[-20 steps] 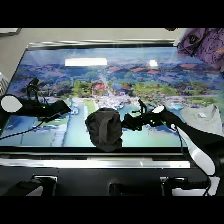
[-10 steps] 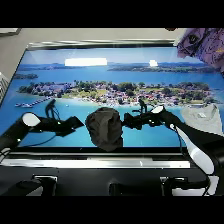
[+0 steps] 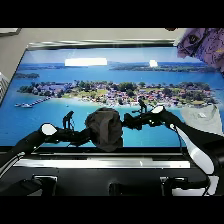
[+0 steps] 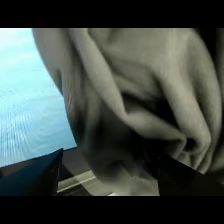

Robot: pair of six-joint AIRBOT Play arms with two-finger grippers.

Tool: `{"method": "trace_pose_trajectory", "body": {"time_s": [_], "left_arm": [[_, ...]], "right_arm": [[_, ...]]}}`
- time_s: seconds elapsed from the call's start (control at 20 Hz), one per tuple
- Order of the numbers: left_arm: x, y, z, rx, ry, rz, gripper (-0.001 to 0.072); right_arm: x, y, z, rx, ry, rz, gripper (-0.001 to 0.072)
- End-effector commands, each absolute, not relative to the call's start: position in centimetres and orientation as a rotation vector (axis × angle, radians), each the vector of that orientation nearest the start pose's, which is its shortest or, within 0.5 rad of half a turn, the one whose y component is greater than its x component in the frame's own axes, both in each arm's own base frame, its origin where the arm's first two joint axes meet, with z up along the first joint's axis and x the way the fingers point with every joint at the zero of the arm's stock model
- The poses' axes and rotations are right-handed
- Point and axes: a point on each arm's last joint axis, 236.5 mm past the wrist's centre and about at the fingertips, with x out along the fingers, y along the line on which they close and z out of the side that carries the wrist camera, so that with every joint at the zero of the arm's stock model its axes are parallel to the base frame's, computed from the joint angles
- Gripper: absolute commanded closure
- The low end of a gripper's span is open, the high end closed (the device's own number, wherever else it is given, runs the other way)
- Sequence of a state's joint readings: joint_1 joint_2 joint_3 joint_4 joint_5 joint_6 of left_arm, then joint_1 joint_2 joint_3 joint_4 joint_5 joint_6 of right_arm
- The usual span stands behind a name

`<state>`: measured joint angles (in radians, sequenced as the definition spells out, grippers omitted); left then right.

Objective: Fold the clothes and pants, and hang the long-sleeved shirts on hangers.

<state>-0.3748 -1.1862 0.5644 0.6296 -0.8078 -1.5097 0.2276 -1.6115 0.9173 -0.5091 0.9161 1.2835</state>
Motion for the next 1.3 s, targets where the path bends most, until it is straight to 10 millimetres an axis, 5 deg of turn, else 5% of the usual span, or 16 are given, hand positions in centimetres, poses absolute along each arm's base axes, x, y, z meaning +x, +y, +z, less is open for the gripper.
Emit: {"method": "trace_pose_trajectory", "body": {"time_s": [0.0,0.05,0.1,0.25,0.35,0.5,0.65,0.75,0.85,0.95,1.05,1.25], "left_arm": [[23.6,-24.7,-8.1,-0.707,1.479,-0.422,0.0368],[23.9,-24.7,-8.2,-0.714,1.47,-0.415,0.0624],[24.3,-24.7,-8.1,-0.718,1.456,-0.41,0.0688],[26.3,-24.2,-6.4,-0.731,1.402,-0.426,0.0691],[29.0,-22.3,-3.4,-0.695,1.326,-0.439,0.0692],[34.2,-16.7,4.8,-0.604,1.146,-0.415,0.0692],[37.5,-11.5,16.6,-0.546,0.894,-0.392,0.0691],[37.5,-9.4,23.9,-0.508,0.751,-0.389,0.0691],[36.0,-8.5,29.9,-0.468,0.64,-0.393,0.069],[33.5,-8.6,34.9,-0.406,0.54,-0.413,0.0689],[30.6,-9.1,38.9,-0.368,0.438,-0.427,0.0689],[25.3,-10.0,42.5,-0.377,0.325,-0.432,0.0688]], "right_arm": [[33.9,24.8,-10.1,0.78,1.487,0.502,0.0672],[34.0,24.8,-10.0,0.778,1.481,0.503,0.0672],[34.1,24.8,-9.6,0.775,1.47,0.505,0.0673],[35.6,23.9,-7.3,0.715,1.386,0.521,0.0674],[38.0,22.3,-3.8,0.659,1.286,0.514,0.0674],[42.8,18.6,5.7,0.567,1.036,0.494,0.0674],[44.7,15.8,19.6,0.491,0.717,0.522,0.0674],[42.9,15.1,28.2,0.432,0.541,0.554,0.0674],[39.1,15.1,36.0,0.367,0.379,0.595,0.0674],[34.4,15.2,41.4,0.318,0.266,0.634,0.0674],[29.9,14.9,44.7,0.27,0.186,0.643,0.0674],[24.1,14.4,47.5,0.279,0.11,0.635,0.0674]]}}
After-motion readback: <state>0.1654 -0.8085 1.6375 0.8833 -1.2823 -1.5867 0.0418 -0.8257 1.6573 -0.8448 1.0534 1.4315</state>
